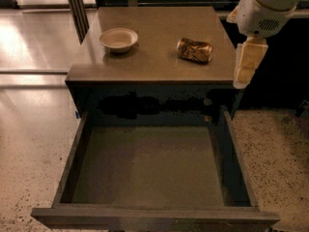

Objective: Place orange can into top drawer

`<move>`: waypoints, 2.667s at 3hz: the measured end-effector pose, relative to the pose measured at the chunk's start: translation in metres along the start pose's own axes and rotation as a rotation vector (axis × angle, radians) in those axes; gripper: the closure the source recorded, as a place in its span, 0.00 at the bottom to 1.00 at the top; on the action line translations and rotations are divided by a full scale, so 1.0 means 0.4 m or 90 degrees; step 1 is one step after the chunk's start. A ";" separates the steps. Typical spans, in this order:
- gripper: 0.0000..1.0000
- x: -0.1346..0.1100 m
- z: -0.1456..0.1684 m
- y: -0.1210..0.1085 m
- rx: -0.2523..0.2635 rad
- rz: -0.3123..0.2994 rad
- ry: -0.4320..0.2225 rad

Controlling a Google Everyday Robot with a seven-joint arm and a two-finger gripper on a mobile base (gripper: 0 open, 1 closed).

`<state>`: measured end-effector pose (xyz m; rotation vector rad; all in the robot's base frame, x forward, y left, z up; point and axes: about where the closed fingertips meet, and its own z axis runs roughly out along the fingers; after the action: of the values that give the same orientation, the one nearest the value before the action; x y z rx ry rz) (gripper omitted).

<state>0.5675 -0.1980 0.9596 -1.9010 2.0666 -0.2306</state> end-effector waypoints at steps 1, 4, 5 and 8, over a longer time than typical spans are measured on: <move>0.00 -0.016 0.087 -0.126 -0.010 -0.019 0.027; 0.00 -0.024 0.095 -0.201 0.029 -0.002 0.006; 0.00 -0.046 0.169 -0.255 0.040 -0.003 -0.021; 0.00 -0.126 0.344 -0.344 0.015 -0.028 -0.056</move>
Offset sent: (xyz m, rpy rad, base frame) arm 0.0475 0.0039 -0.0124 -0.0423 0.0143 0.0153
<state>0.7467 -0.1484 0.8829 -1.9096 1.9581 -0.1780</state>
